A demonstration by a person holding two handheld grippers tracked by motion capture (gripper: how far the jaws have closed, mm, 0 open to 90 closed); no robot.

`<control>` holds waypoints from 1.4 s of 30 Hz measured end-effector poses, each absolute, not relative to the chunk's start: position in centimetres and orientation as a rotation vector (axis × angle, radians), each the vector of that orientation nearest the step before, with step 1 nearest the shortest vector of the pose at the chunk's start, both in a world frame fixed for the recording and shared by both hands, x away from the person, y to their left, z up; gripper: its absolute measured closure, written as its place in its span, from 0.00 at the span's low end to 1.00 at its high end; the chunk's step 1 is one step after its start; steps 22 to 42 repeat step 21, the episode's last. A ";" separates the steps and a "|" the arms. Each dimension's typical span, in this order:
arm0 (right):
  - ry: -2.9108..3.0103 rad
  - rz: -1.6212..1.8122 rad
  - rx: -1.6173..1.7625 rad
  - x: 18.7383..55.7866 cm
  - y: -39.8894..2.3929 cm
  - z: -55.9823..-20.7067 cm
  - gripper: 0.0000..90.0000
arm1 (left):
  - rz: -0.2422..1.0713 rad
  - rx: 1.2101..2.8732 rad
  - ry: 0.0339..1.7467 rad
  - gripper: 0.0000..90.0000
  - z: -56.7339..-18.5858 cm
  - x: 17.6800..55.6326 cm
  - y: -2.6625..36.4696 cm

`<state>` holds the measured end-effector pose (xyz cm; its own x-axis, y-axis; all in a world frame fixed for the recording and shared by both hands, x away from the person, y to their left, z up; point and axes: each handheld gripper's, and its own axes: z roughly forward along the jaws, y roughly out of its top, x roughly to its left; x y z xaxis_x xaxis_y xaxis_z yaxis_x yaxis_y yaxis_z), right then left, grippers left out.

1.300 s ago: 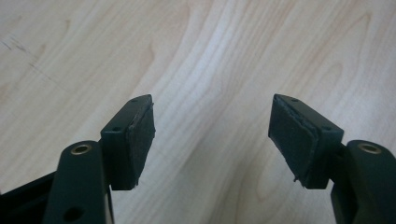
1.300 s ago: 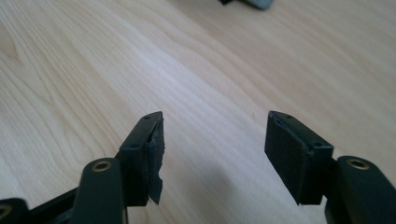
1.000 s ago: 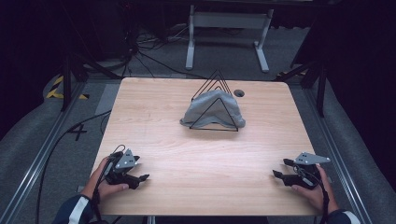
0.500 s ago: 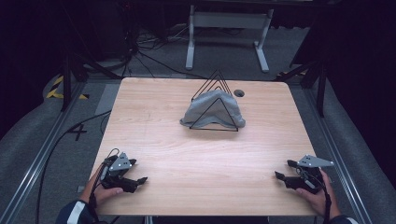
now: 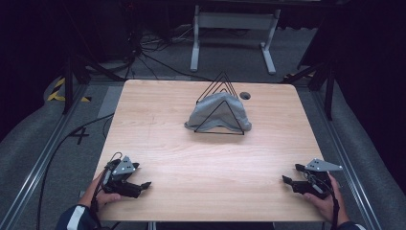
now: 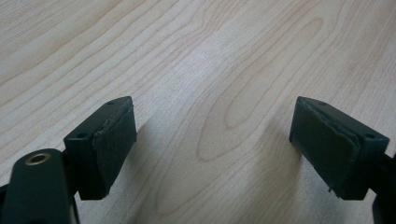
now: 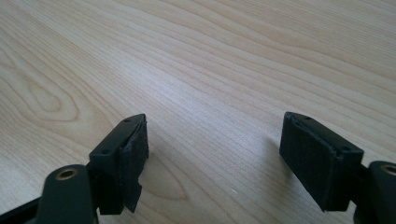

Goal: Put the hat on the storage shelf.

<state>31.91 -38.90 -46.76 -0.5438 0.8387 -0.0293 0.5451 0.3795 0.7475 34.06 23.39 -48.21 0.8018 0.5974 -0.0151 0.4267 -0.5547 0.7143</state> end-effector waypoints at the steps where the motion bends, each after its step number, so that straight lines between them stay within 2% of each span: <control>1: 2.239 0.984 1.198 31.9 -38.9 -46.8 0.27 | 0.296 2.243 0.752 0.17 -48.2 34.1 23.4; 42: 2.239 0.985 1.198 31.9 -38.9 -46.8 0.27 | 0.293 2.243 0.752 0.16 -48.2 34.1 23.4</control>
